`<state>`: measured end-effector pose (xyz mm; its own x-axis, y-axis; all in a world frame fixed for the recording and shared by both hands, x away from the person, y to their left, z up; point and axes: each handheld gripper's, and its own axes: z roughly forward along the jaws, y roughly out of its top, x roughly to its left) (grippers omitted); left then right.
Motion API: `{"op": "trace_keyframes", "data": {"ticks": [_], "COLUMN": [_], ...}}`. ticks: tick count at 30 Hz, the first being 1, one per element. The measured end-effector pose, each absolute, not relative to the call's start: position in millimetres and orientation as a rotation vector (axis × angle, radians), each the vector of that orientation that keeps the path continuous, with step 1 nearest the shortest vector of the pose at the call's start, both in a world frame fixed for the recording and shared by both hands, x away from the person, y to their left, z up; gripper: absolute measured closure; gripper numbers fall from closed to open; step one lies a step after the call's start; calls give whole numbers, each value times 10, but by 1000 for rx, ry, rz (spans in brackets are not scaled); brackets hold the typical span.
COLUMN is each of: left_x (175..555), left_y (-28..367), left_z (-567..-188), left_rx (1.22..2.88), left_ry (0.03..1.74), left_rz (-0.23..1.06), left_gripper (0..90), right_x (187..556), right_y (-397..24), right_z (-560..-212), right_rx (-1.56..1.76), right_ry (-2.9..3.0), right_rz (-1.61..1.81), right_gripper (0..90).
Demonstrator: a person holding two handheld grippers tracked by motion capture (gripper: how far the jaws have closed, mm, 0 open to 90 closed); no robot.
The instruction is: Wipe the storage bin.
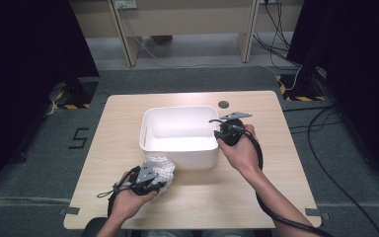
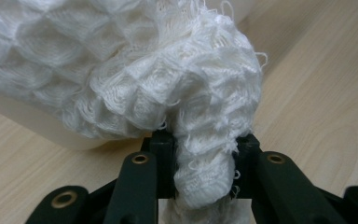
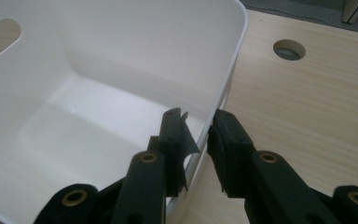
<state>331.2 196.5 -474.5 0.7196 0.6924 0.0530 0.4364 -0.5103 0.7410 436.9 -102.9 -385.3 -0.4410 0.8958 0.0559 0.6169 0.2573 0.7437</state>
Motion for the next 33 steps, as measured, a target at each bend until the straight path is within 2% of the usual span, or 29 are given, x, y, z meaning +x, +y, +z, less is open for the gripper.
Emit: {"op": "trace_keyframes", "data": {"ticks": [12,33], "left_x": [3361,3399], "left_y": [1929,1830], "left_z": [-4909,-4917], "left_rx": [2213,2230], "left_ry": [875,859], "left_rz": [413,393], "left_gripper": [691,692], "right_x": [4364,4360], "right_y": [-1024,-1021], "right_z": [-3855,-3858], "right_rx": [1373,1372], "right_ry": [2158,2156], "right_rz": [1004,1005], "right_gripper": [746,740]}}
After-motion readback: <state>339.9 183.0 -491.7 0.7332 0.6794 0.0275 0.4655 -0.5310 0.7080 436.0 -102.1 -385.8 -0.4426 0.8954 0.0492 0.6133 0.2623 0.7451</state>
